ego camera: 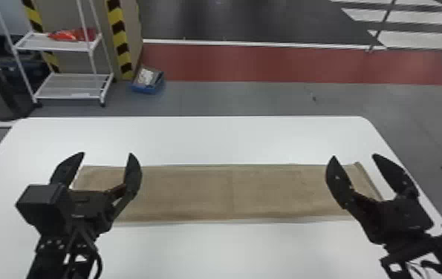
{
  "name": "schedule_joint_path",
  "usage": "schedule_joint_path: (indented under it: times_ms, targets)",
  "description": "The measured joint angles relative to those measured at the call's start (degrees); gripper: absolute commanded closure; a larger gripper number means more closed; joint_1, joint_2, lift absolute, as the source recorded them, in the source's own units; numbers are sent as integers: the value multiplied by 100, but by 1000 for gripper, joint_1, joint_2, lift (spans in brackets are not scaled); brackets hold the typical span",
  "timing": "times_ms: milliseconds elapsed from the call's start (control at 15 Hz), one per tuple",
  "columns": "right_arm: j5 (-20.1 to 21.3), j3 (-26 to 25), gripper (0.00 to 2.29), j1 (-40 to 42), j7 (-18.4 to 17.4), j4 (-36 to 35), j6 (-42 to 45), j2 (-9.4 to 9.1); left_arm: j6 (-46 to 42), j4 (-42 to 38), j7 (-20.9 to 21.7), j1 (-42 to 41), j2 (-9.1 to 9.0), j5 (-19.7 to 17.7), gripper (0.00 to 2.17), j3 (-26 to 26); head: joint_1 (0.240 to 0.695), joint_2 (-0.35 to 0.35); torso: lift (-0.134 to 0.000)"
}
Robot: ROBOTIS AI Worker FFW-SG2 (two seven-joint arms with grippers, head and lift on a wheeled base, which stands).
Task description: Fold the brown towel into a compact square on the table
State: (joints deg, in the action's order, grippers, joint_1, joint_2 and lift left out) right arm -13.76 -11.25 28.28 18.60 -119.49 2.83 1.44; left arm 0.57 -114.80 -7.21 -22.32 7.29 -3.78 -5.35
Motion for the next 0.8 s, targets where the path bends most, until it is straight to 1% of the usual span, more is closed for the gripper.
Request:
schedule_joint_path:
  times_ms: [200, 667, 800]
  targets:
    - [12, 0, 90, -38, -16, 54, -71, 5, 9, 0, 0, 14, 0, -14, 83, 11, 695, -63, -114]
    - [-26, 0, 90, -88, -293, 120, -138, 31, 10, 16, -9, 61, -1, 0, 83, 8, 695, -75, -114]
    - [-30, 0, 90, -101, -313, 127, -184, 37, 10, 72, -5, 83, -1, 0, 83, 3, 695, -76, -114]
